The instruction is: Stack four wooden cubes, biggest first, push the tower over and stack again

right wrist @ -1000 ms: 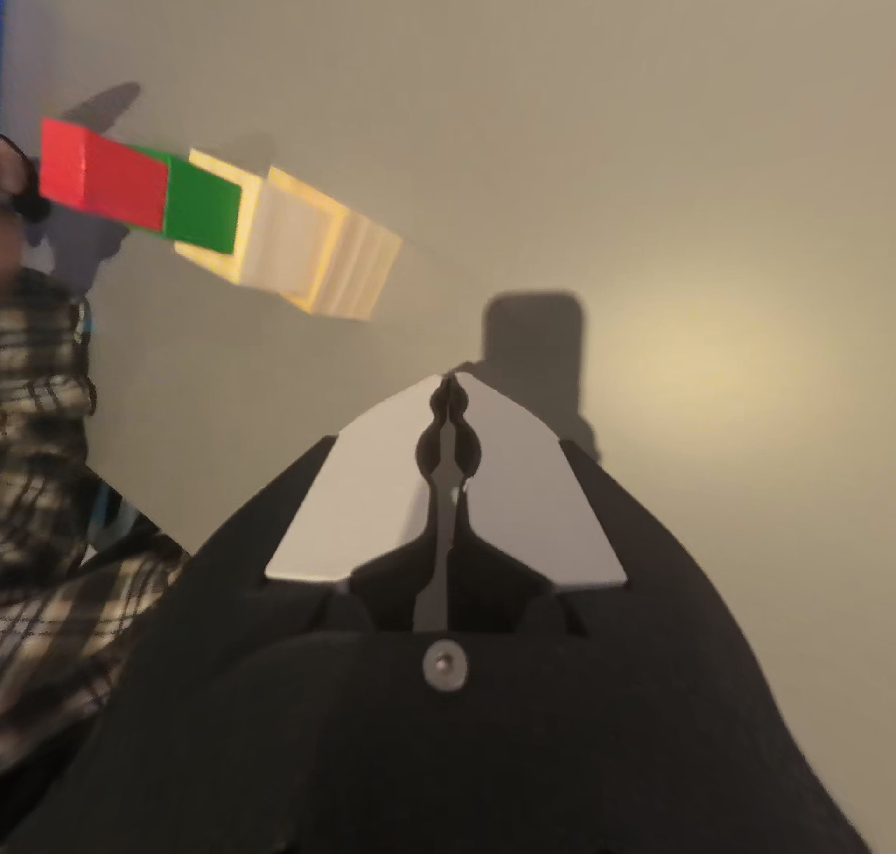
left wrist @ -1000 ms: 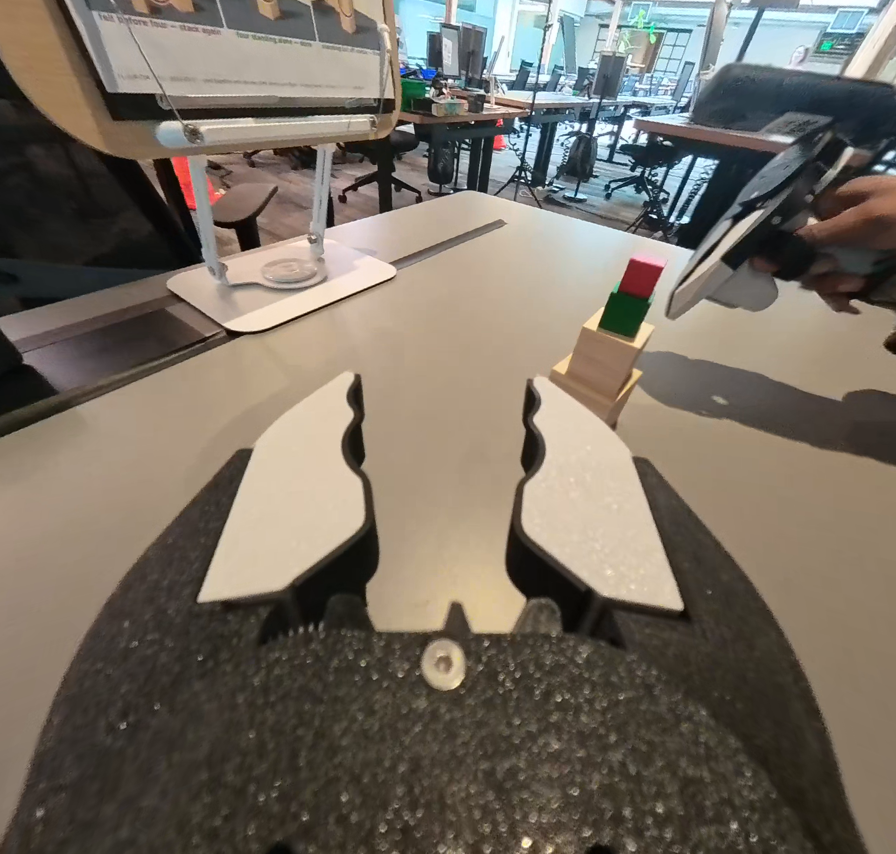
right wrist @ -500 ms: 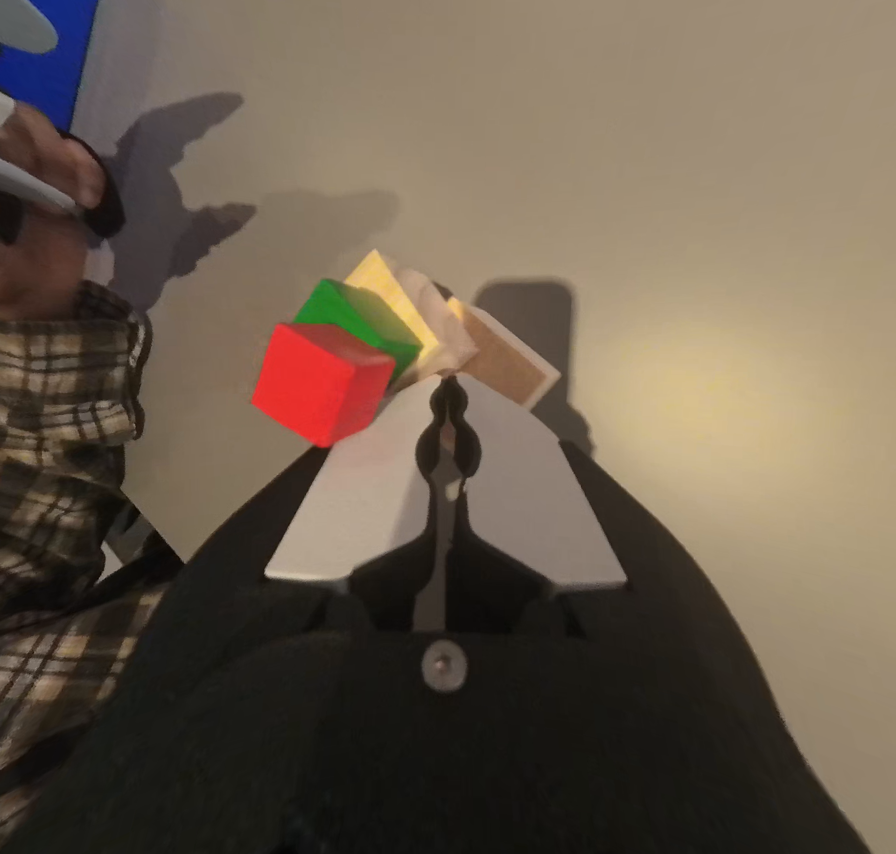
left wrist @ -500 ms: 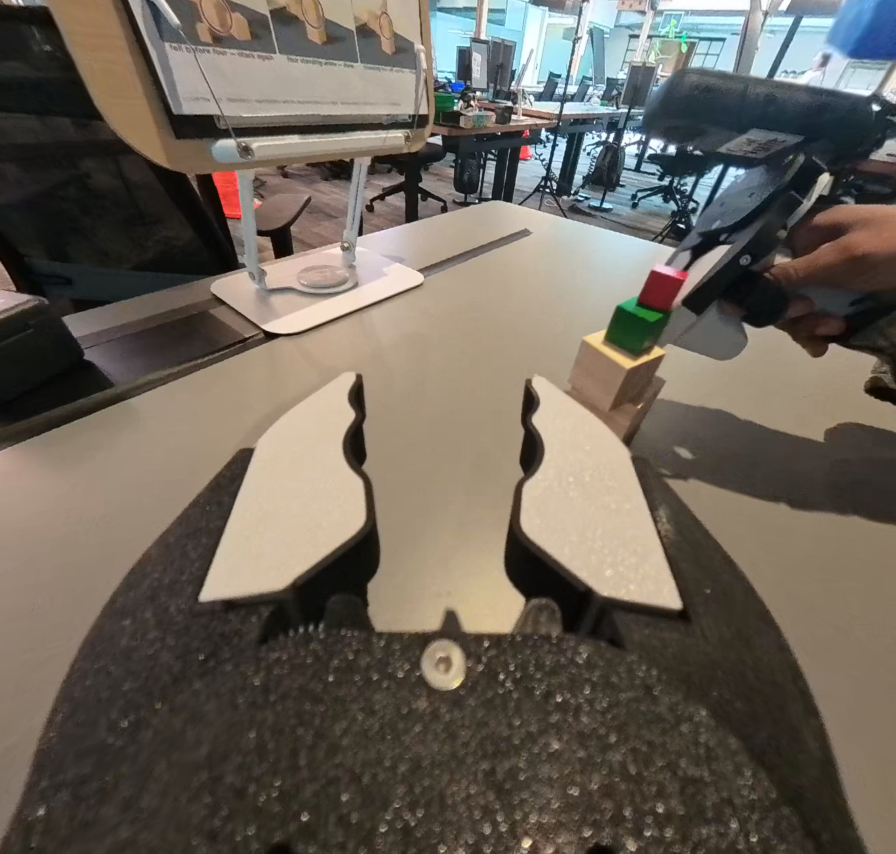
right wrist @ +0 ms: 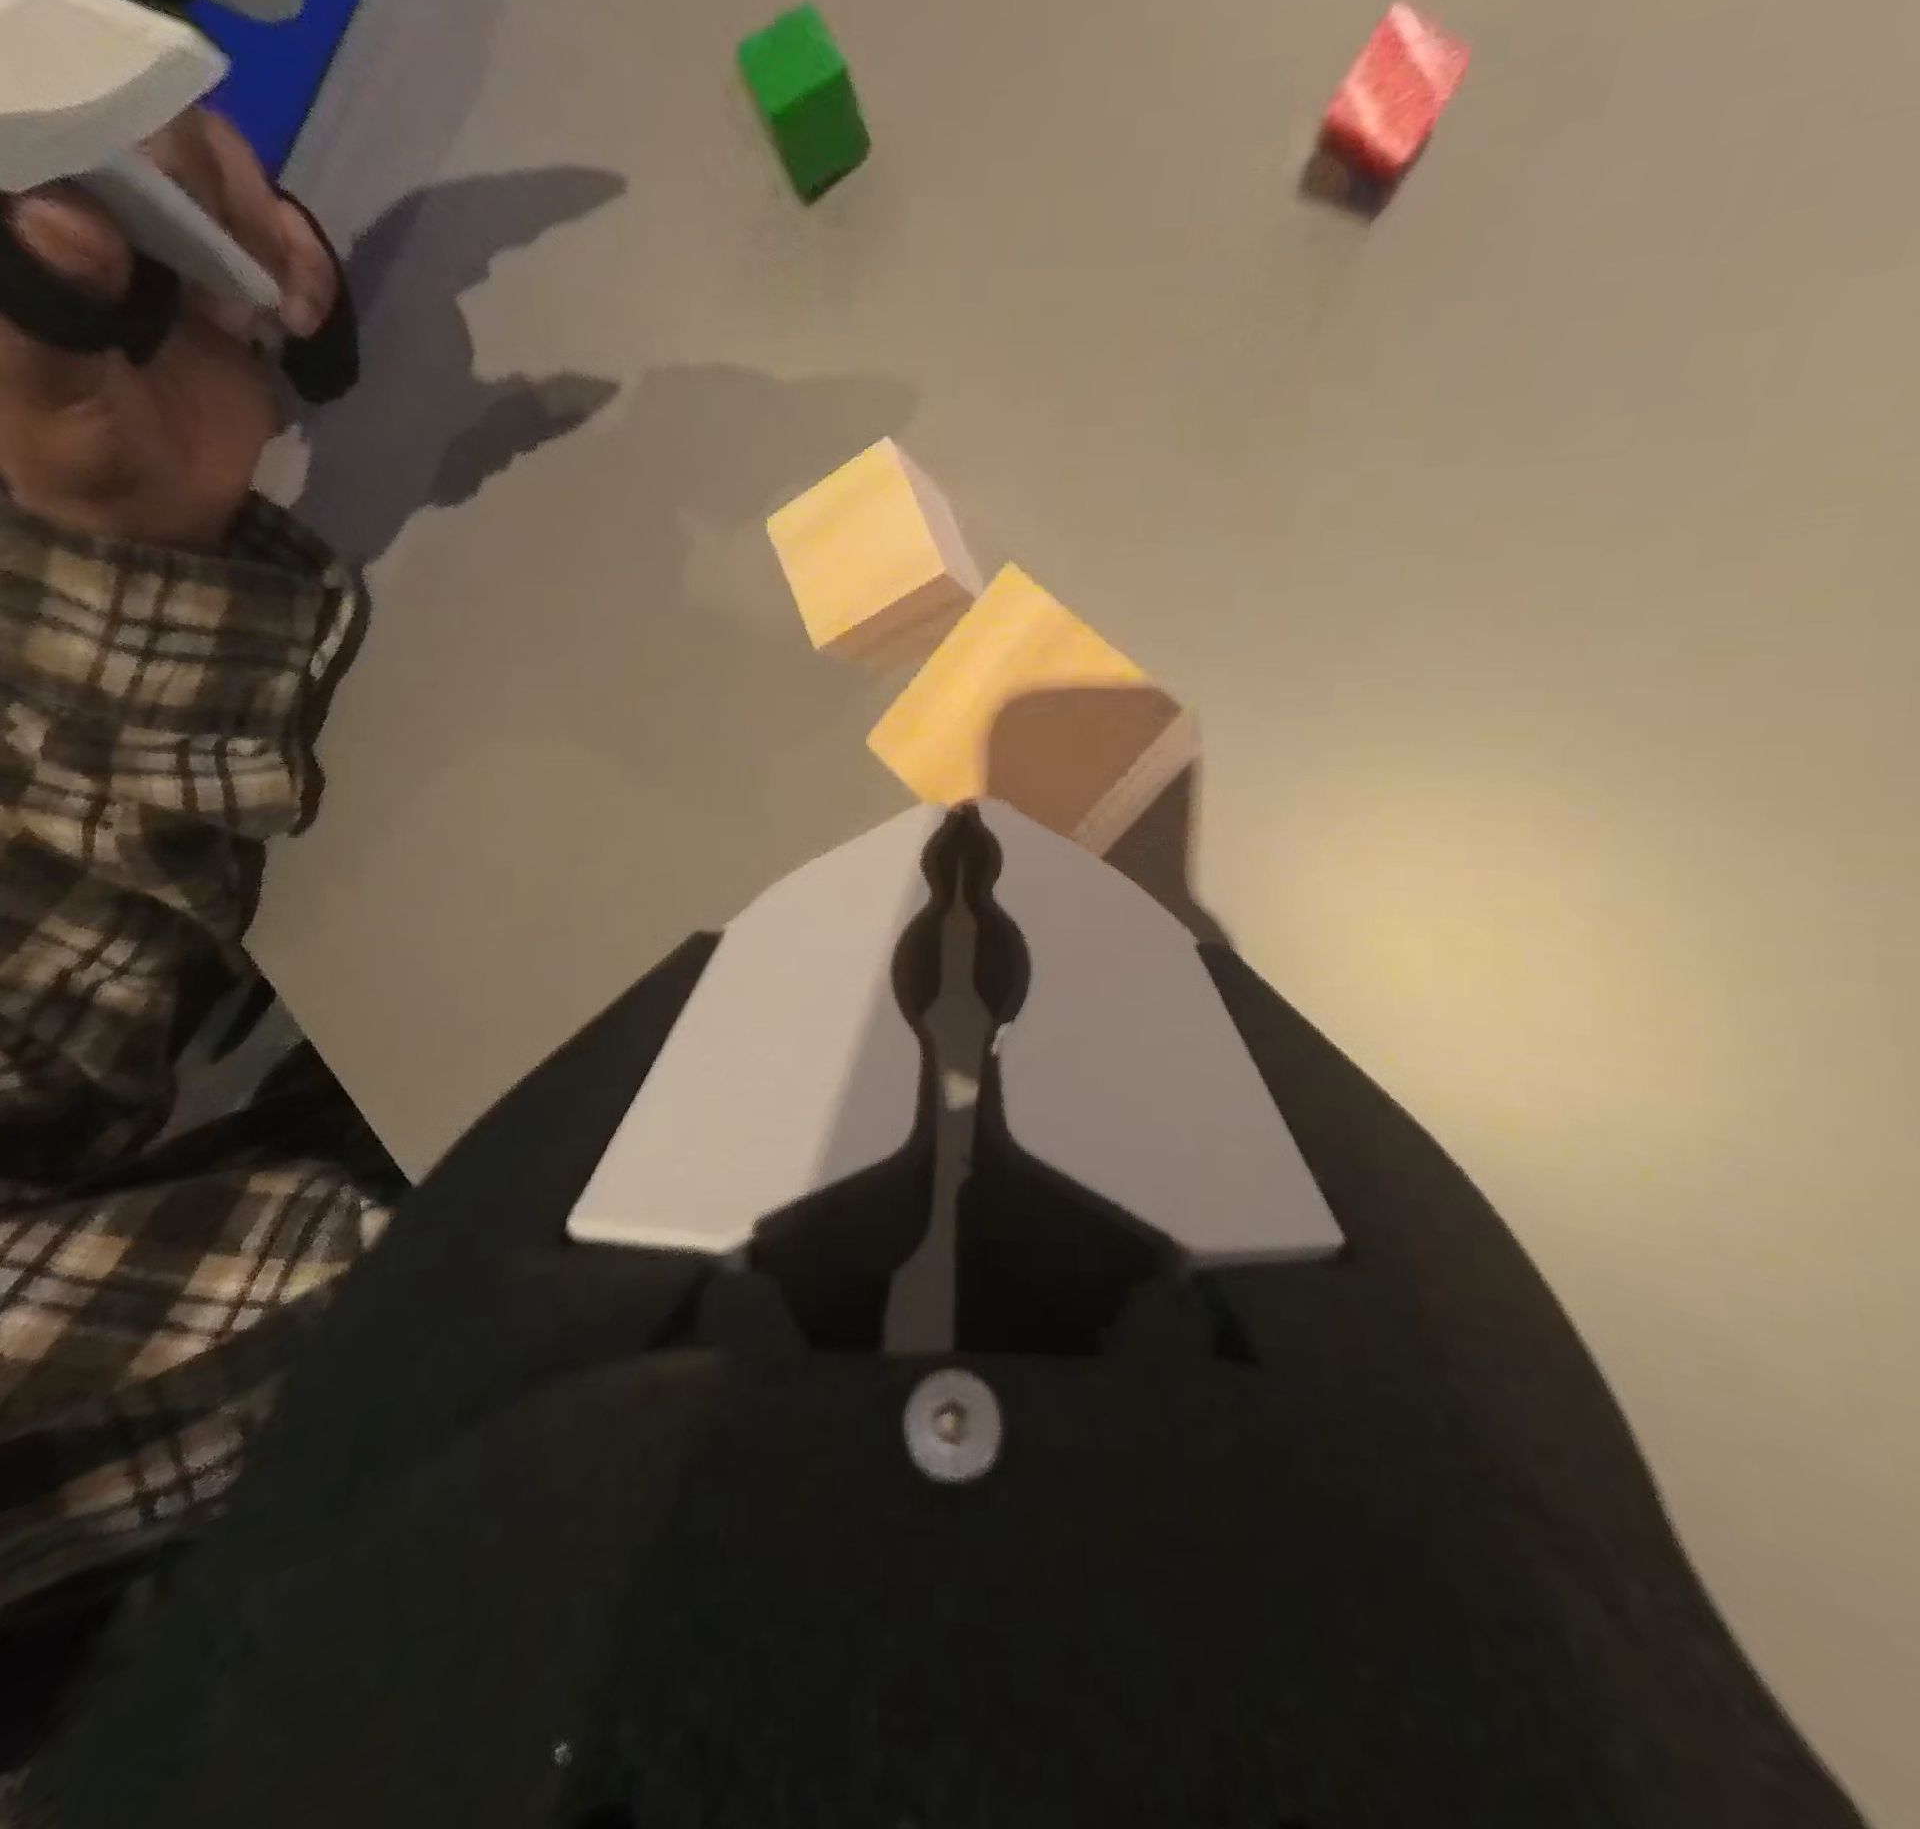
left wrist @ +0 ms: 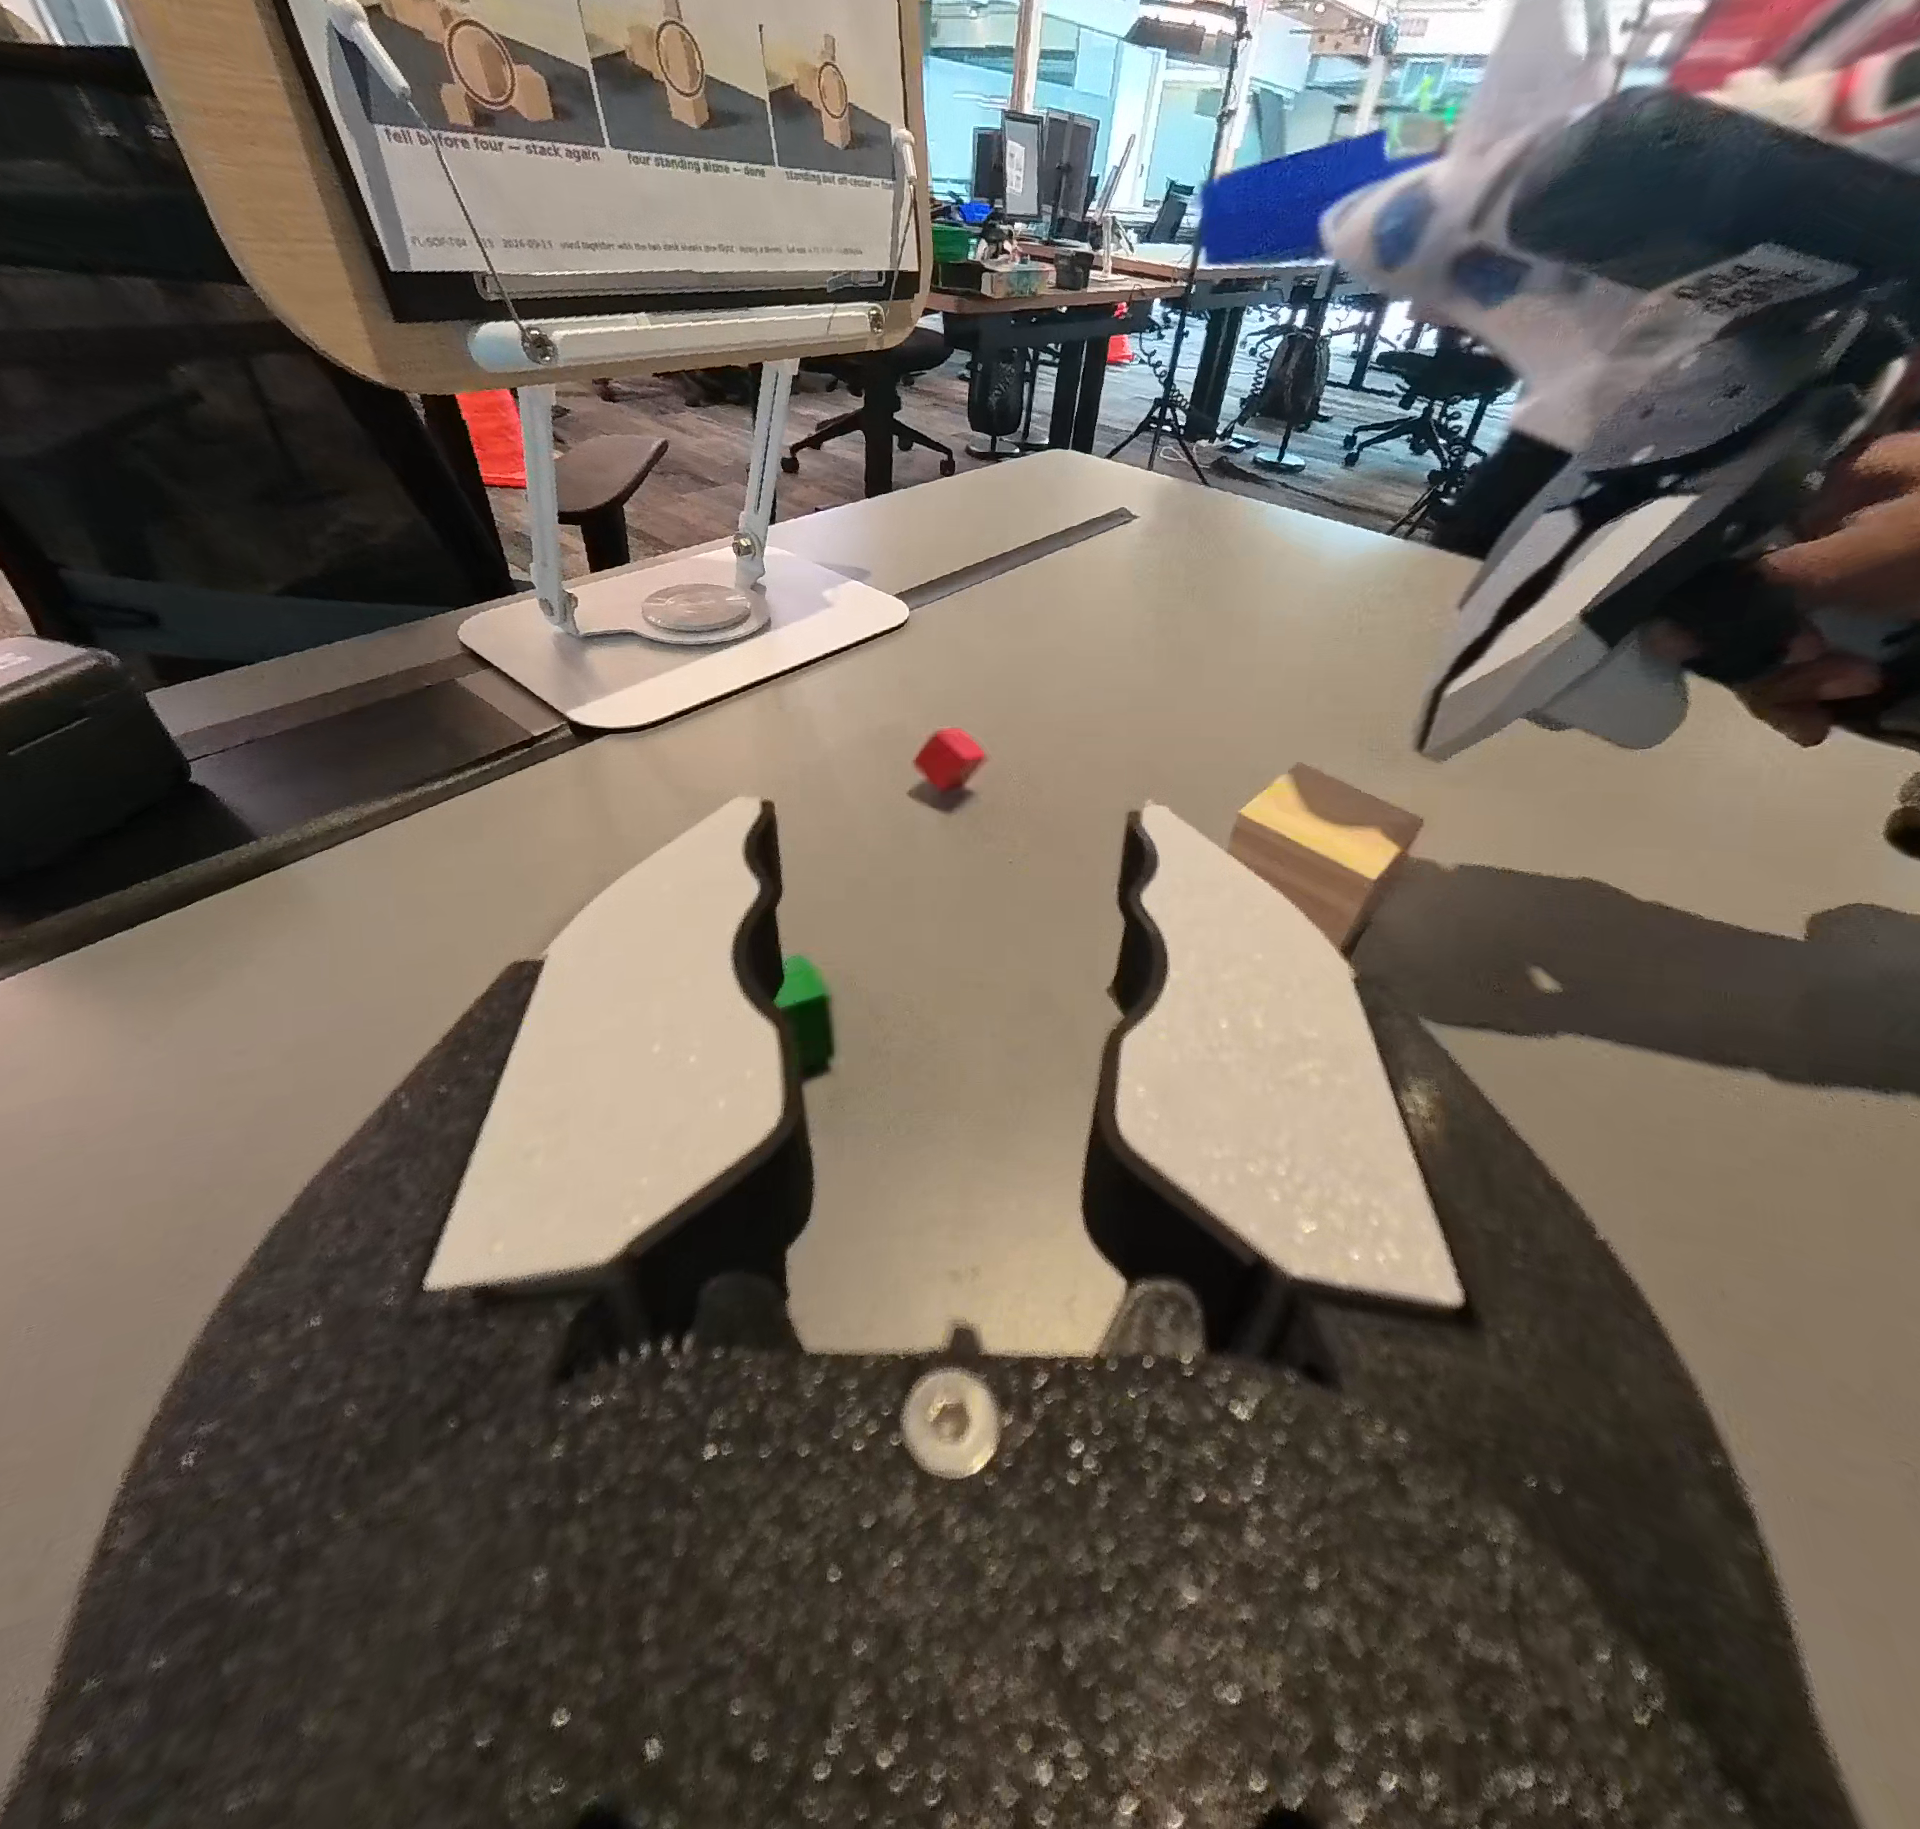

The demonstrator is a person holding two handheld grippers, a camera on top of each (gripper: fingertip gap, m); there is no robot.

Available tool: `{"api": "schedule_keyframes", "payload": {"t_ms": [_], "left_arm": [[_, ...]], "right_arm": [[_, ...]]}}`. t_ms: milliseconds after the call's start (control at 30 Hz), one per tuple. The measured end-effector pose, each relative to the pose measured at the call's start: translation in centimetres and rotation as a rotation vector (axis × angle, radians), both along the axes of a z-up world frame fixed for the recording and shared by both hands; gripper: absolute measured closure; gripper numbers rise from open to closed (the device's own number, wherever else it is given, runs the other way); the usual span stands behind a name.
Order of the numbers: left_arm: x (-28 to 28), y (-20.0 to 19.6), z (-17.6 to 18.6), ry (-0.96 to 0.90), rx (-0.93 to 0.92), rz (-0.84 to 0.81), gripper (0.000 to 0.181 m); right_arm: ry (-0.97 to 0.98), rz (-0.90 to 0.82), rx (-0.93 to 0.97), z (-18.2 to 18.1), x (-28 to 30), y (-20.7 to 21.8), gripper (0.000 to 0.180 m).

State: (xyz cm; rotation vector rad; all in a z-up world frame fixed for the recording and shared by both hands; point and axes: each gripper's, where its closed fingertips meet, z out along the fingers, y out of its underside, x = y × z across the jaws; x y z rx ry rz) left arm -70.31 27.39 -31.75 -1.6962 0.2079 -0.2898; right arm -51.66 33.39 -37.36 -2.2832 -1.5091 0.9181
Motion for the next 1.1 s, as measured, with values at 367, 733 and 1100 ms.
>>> {"api": "schedule_keyframes", "payload": {"t_ms": [367,733,1100], "left_arm": [[1.2,0.3,-0.3,0.031,0.004,-0.048,0.118],[1.1,0.2,-0.2,0.023,0.018,-0.059,0.115],[-0.1,-0.3,0.3,0.012,0.025,-0.049,0.112]], "right_arm": [[0.347,0.145,0.135,1.9,5.8,-2.4,0.18],[0.3,0.263,0.394,0.6,6.5,-2.6,0.106],[0.145,0.29,0.431,1.3,2.2,-1.5,0.069]]}}
